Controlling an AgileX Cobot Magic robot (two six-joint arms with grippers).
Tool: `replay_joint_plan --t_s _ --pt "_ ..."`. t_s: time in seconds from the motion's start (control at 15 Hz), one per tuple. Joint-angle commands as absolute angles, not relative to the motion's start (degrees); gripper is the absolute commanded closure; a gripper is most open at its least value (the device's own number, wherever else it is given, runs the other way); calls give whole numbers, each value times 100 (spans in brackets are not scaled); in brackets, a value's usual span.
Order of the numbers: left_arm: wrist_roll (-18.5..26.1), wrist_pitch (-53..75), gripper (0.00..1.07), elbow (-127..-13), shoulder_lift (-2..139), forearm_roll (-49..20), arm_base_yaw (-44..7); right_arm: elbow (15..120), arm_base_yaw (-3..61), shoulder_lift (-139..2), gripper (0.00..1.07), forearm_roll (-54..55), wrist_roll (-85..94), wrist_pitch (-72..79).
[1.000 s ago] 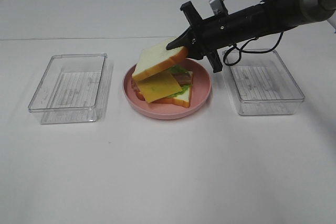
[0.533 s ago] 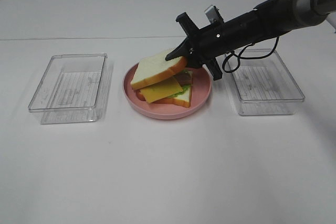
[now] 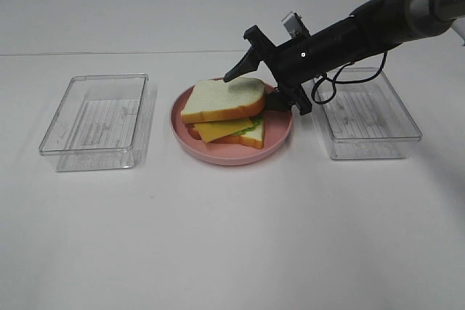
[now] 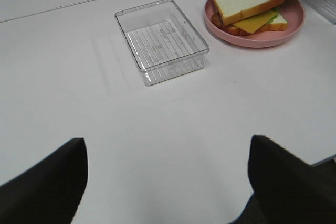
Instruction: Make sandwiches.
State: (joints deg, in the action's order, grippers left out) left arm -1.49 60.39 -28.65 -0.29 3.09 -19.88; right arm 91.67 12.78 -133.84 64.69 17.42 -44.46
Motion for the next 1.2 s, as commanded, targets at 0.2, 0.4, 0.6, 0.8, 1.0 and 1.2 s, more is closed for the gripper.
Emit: replay_joint_plan --t_s 0.2,0.4,0.6,0.8,1.0,1.2 --pt "-201 5982 27 -2853 -149 309 -1988 9150 1278 -13023 33 5483 1392 -4572" --pt "-201 5982 27 -2853 -149 309 -1988 9150 1278 -12668 33 4354 1146 -4624" --pt "-201 5982 27 -2853 -149 309 -1988 9150 1278 -12198 33 3088 825 -4927" --pt "-201 5982 27 -2853 -149 309 -1988 9150 1278 -11717 33 2275 796 -5518" --pt "-201 5982 27 -2853 -149 309 -1988 9150 1278 -10886 33 1937 796 -5987" --pt "-201 5982 27 -2853 -149 309 -1988 9150 1278 -10004 33 1891 808 -6492"
